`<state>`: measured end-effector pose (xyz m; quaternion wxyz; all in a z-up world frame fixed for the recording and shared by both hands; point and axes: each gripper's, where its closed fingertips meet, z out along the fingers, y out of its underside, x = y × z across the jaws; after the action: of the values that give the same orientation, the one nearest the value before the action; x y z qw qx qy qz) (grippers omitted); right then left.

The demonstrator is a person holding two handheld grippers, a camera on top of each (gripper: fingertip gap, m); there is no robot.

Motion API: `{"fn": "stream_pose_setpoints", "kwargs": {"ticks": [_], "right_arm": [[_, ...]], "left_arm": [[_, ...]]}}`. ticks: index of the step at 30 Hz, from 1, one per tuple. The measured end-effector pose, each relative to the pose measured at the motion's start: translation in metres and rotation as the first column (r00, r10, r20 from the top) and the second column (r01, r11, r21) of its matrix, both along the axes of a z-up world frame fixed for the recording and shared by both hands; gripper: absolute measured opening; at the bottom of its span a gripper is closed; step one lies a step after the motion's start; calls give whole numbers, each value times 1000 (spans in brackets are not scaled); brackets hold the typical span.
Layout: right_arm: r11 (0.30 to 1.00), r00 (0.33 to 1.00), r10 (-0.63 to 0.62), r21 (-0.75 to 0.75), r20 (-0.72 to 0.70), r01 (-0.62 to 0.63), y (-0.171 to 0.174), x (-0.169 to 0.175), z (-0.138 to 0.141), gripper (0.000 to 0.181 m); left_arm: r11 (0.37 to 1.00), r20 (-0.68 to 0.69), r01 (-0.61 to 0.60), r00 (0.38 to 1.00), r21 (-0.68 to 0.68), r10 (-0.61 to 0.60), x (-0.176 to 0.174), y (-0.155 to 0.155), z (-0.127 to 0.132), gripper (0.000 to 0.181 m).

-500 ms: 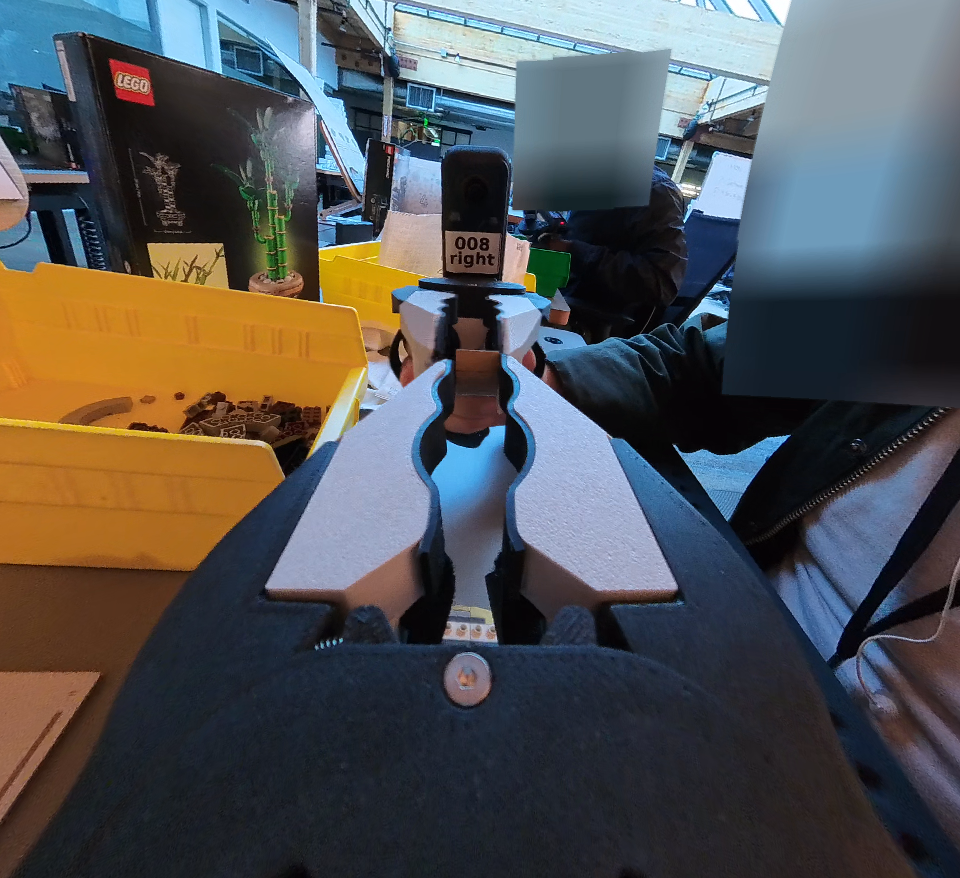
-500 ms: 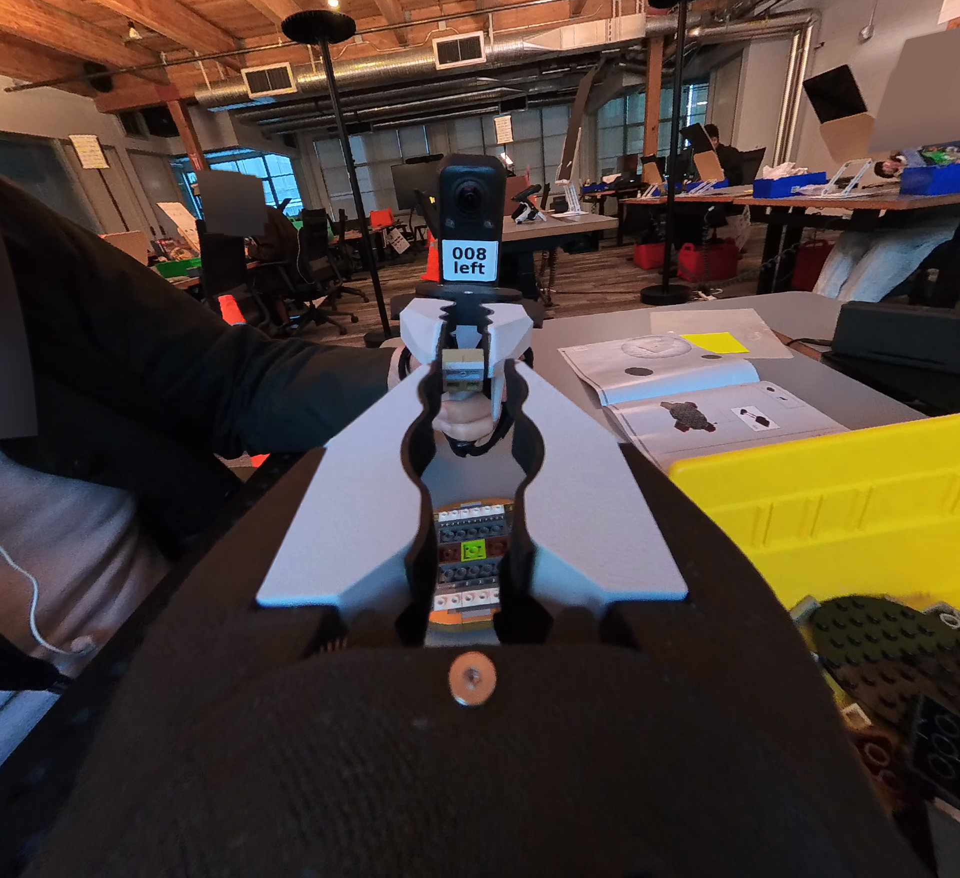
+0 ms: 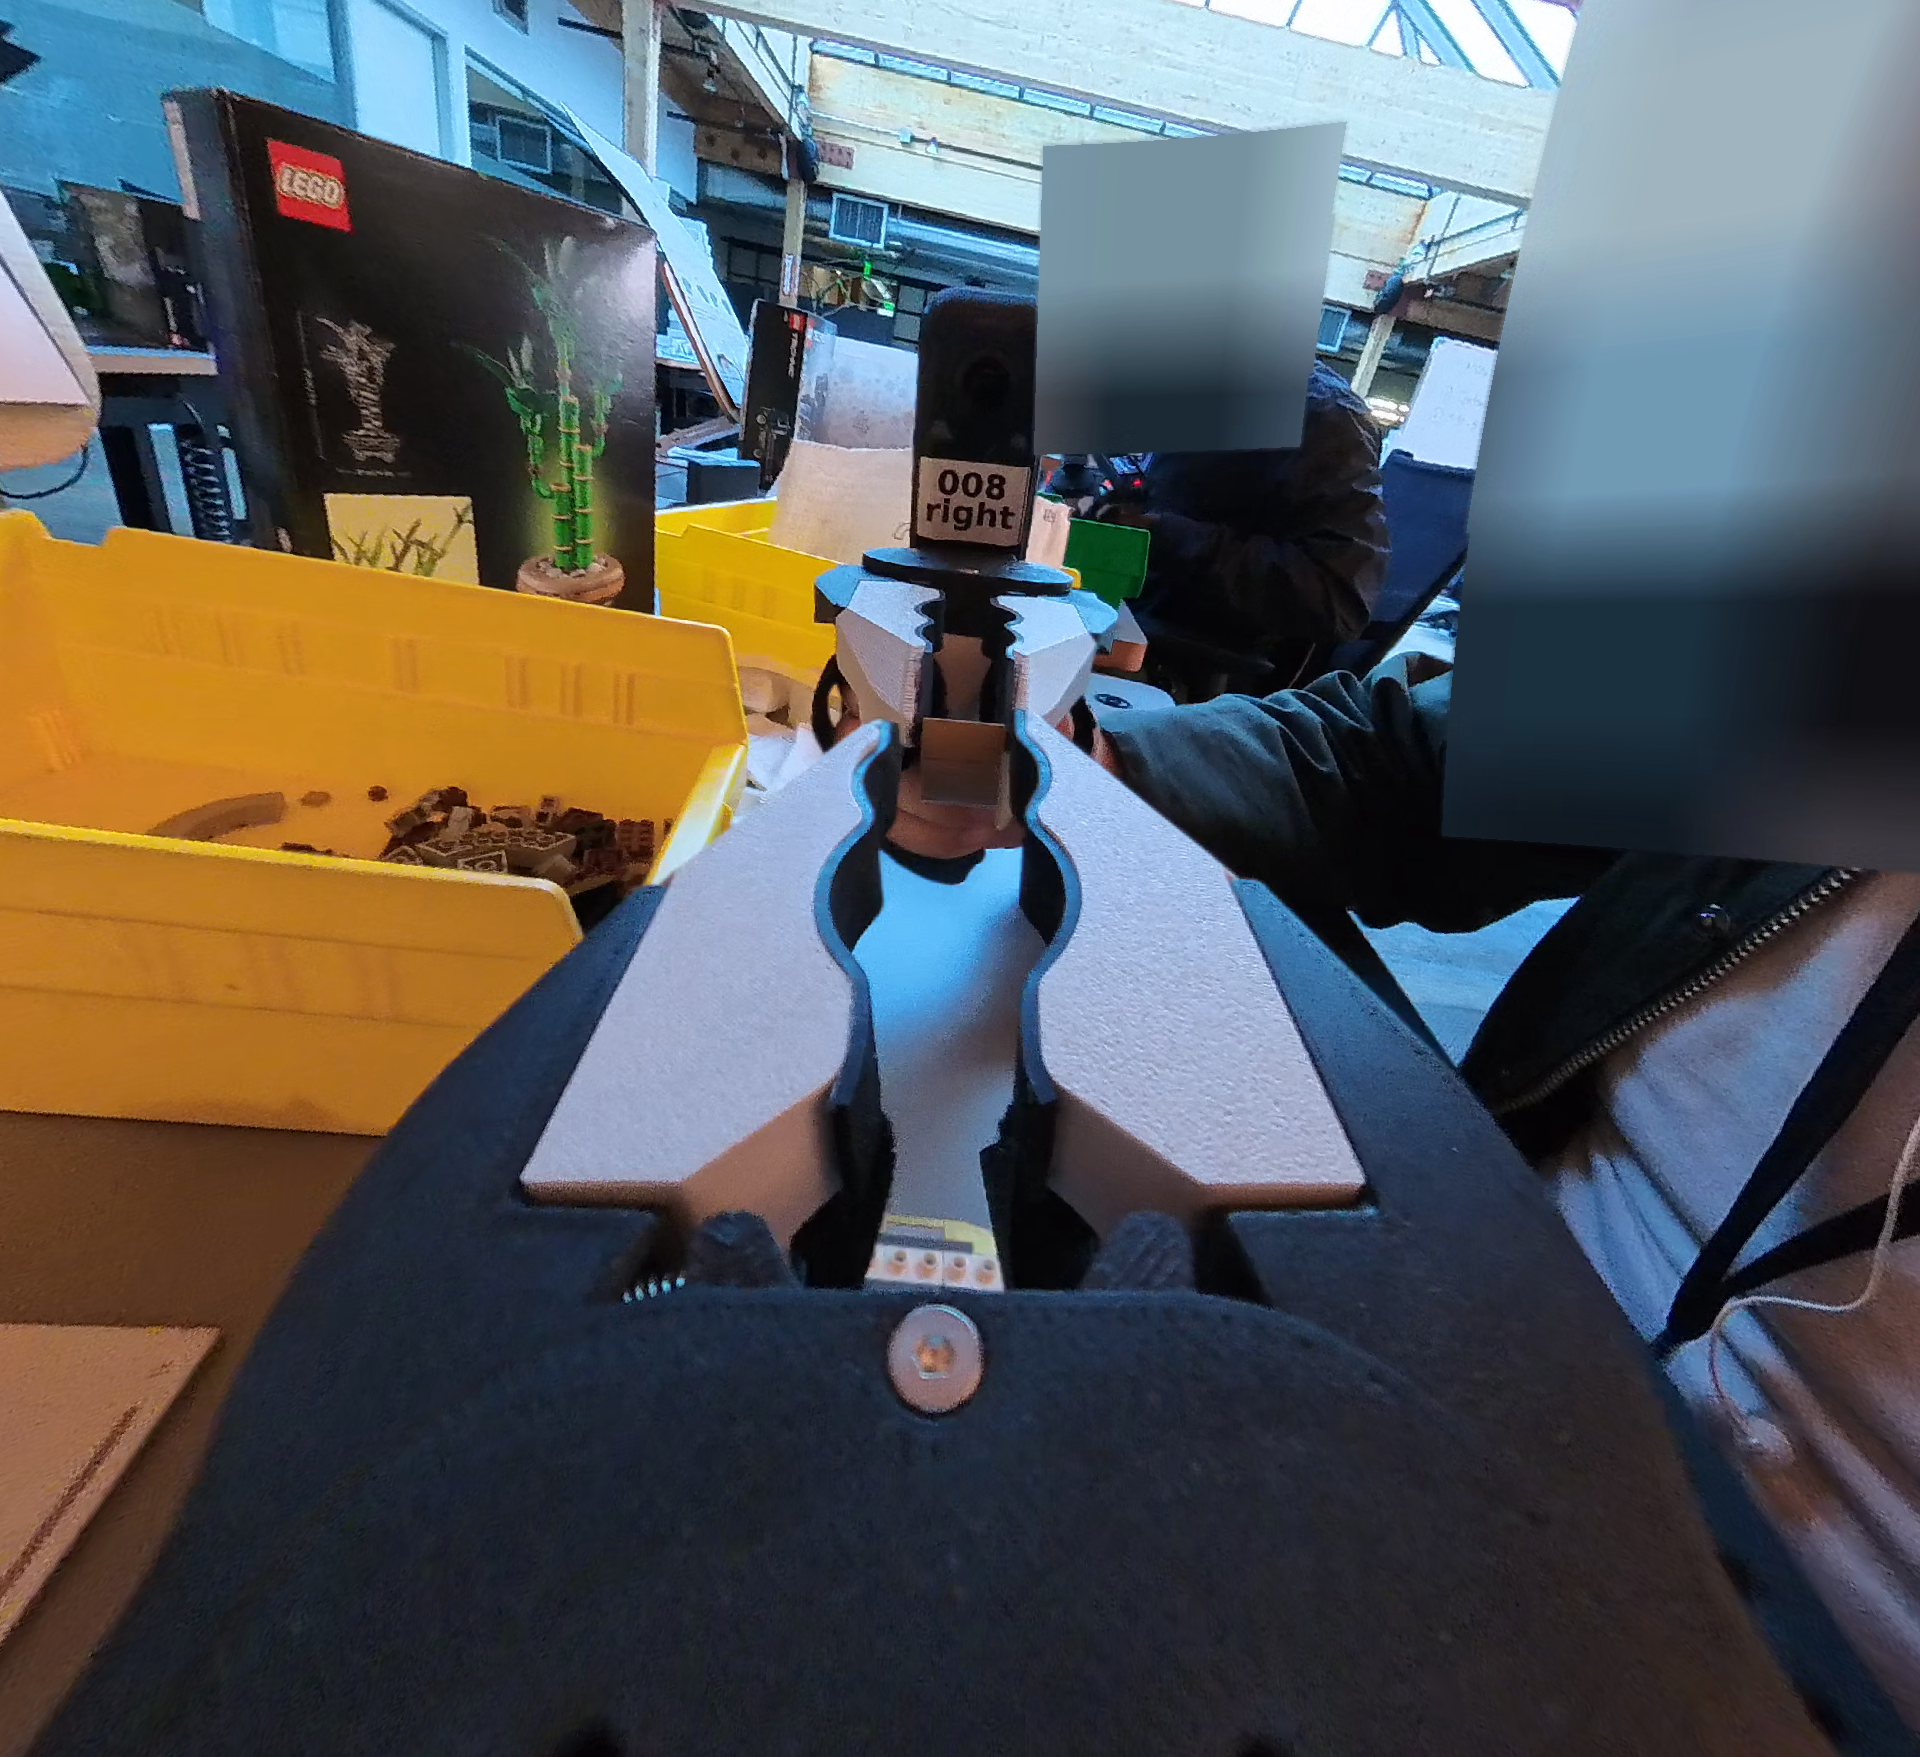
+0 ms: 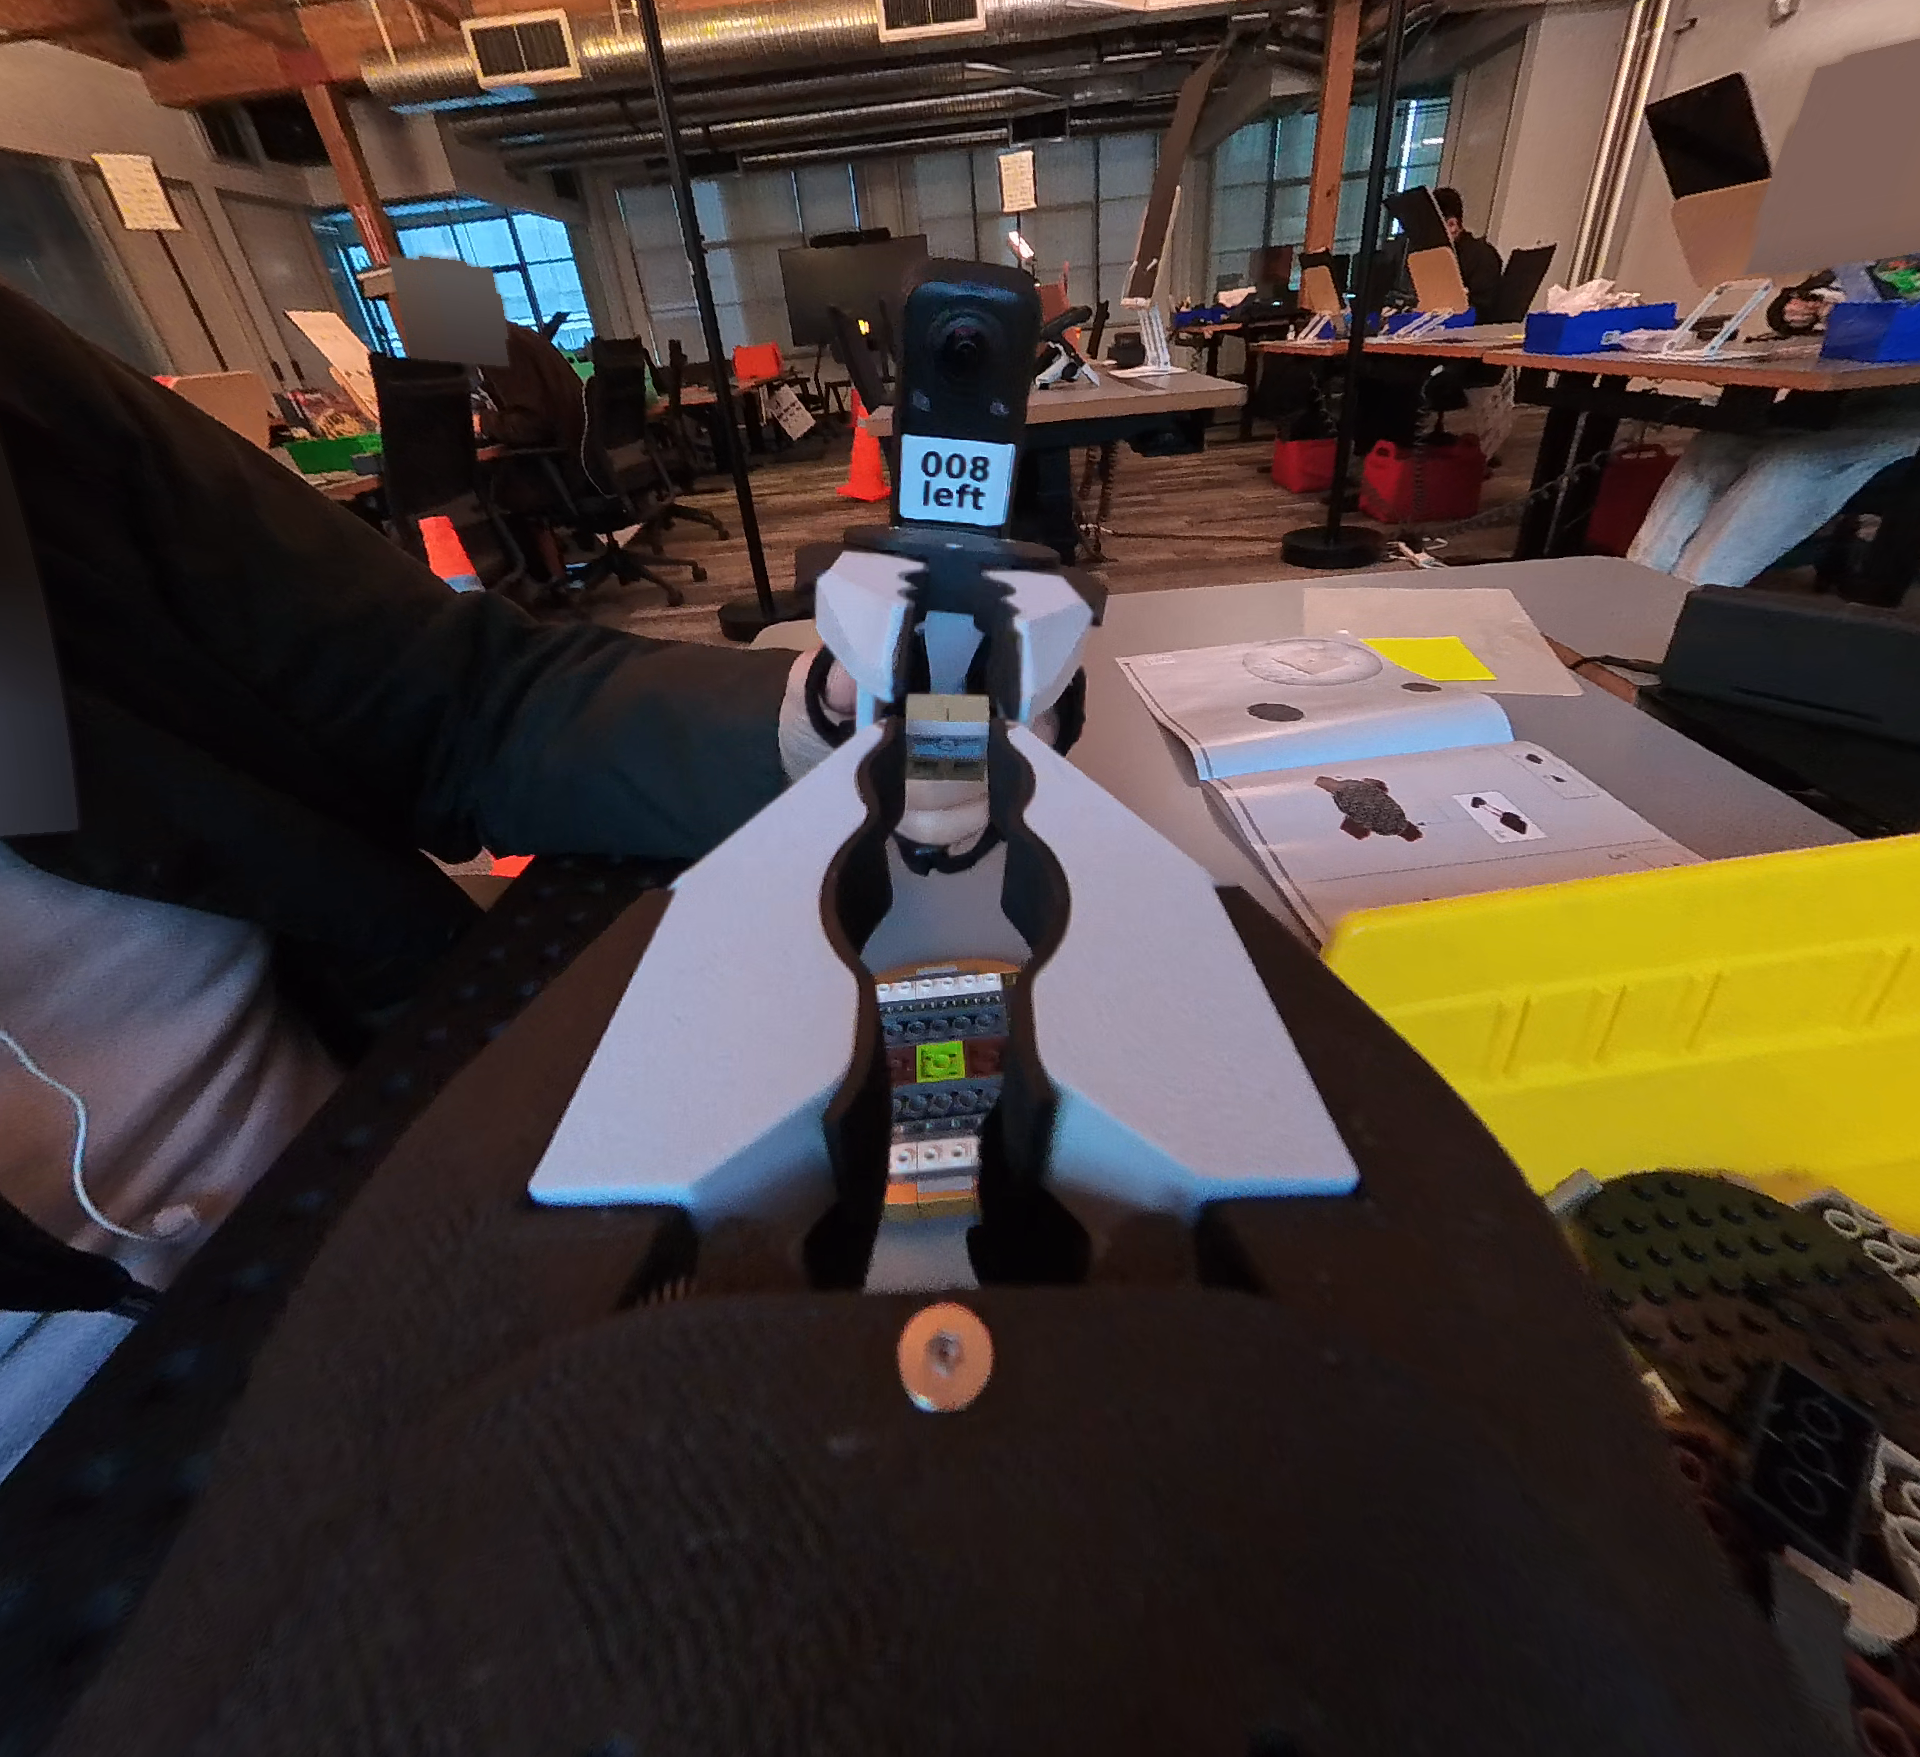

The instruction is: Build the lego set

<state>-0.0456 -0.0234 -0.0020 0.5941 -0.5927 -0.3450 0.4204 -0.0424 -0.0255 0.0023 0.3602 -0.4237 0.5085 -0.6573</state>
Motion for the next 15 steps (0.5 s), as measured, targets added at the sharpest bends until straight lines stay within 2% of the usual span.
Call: {"fn": "stream_pose_setpoints", "kwargs": {"ticks": [7, 15], "right_arm": [[1000, 1000, 3, -16, 30, -2, 2, 4, -6, 13], [1000, 996, 25, -10, 88, -24, -1, -1, -14, 13]], "left_arm": [[990, -70, -34, 997, 135, 44, 0, 0, -12, 25], [987, -104, -7, 994, 162, 24, 1, -6, -19, 14]]}}
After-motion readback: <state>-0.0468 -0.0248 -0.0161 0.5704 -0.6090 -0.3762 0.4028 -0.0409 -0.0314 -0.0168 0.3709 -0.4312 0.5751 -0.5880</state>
